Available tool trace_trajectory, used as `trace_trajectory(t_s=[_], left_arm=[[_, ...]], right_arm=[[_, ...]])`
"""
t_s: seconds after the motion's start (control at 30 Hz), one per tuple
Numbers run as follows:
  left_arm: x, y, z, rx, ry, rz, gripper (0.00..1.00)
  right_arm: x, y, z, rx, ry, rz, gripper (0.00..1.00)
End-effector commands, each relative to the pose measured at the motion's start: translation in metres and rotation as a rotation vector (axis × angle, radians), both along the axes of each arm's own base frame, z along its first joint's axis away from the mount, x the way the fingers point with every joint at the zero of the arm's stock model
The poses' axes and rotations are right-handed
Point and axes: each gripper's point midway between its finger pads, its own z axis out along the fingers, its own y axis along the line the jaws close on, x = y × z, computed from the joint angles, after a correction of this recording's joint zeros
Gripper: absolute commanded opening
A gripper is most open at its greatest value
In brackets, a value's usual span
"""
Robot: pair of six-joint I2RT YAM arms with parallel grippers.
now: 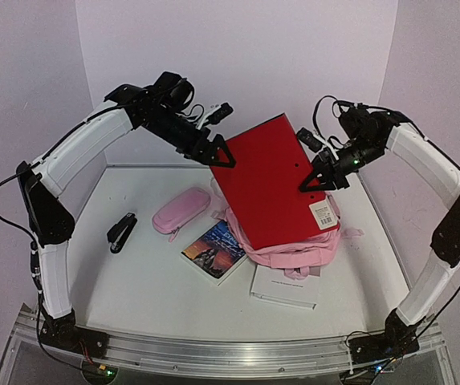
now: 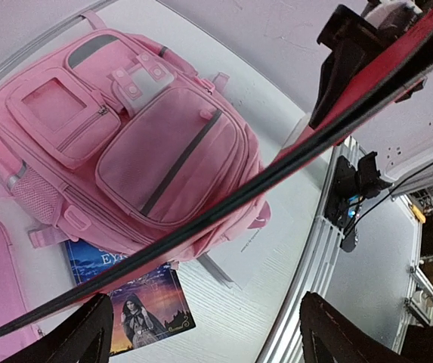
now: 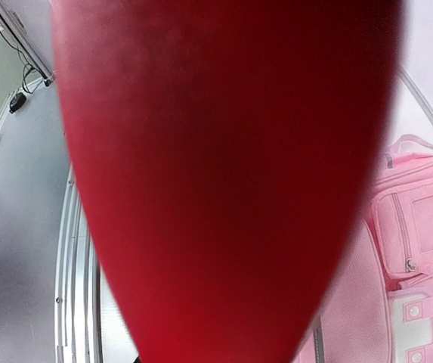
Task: Pack the student bag
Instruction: Pick up the files at the corner of the board.
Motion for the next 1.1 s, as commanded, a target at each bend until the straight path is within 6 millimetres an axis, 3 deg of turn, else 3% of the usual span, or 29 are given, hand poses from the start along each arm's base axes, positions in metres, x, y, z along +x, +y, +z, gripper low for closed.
trace_trajectory(t_s=[0.0,0.07,0.27,0.57,0.73,0.97,1.07], left_arm=[[-0.013,-0.009,0.008,0.054,-0.170,-0.086,0.83],[-0.020,-0.006,0.010,0.073,-0.188,-0.082,0.81],[-0.030,0.023,0.060,-0.005,-0.312,0.036,0.84],[-0.034,0.058,0.098,0.007,-0.415,0.151,0.93],[-0.040,0.043,0.078,0.011,-0.330,0.077,0.90],[-0.060,0.011,0.048,0.015,-0.187,-0.078,0.78],[-0.065,0.006,0.036,0.043,-0.168,-0.120,0.69]], right_arm=[[-0.058,-0.010,-0.021,-0.145,0.203,0.087,0.00],[-0.057,-0.009,-0.021,-0.146,0.202,0.085,0.00],[-0.052,-0.001,-0.016,-0.134,0.190,0.095,0.00],[-0.056,0.023,-0.013,-0.127,0.173,0.167,0.00],[-0.059,0.034,-0.011,-0.117,0.169,0.196,0.00],[-0.066,0.041,-0.016,-0.131,0.160,0.235,0.00],[-0.071,0.043,-0.016,-0.130,0.146,0.258,0.00]])
